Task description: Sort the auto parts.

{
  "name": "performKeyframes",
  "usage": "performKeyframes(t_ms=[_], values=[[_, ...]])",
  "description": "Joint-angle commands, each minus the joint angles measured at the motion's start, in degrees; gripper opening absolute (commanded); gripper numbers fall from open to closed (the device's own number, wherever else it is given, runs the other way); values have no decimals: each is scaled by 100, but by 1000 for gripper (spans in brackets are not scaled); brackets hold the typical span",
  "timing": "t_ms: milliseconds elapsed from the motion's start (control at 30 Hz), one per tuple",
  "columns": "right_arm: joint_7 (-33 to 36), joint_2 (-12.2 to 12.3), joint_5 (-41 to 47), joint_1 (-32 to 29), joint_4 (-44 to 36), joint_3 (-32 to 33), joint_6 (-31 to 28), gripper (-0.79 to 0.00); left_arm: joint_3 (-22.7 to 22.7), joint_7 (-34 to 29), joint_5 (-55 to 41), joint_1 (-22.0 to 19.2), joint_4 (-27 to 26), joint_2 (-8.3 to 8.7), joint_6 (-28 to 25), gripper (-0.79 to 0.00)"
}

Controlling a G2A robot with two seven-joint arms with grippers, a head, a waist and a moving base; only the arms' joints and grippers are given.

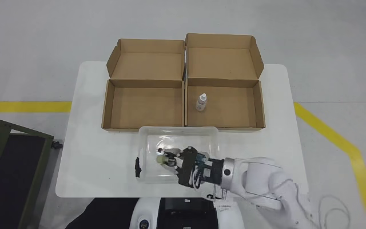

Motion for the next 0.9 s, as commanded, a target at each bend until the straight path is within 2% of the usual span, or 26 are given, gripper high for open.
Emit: performKeyframes(t_ms=[0,500,867], values=[[-141,-6,316,65,-12,78,37,-785,0,0,0,0,0,0,0,0],[-1146,51,1630,-87,-703,1165,164,-785,0,0,0,0,0,0,0,0],[-1724,83,2008,-269,-738,1648,-156,-785,0,0,0,0,0,0,0,0]])
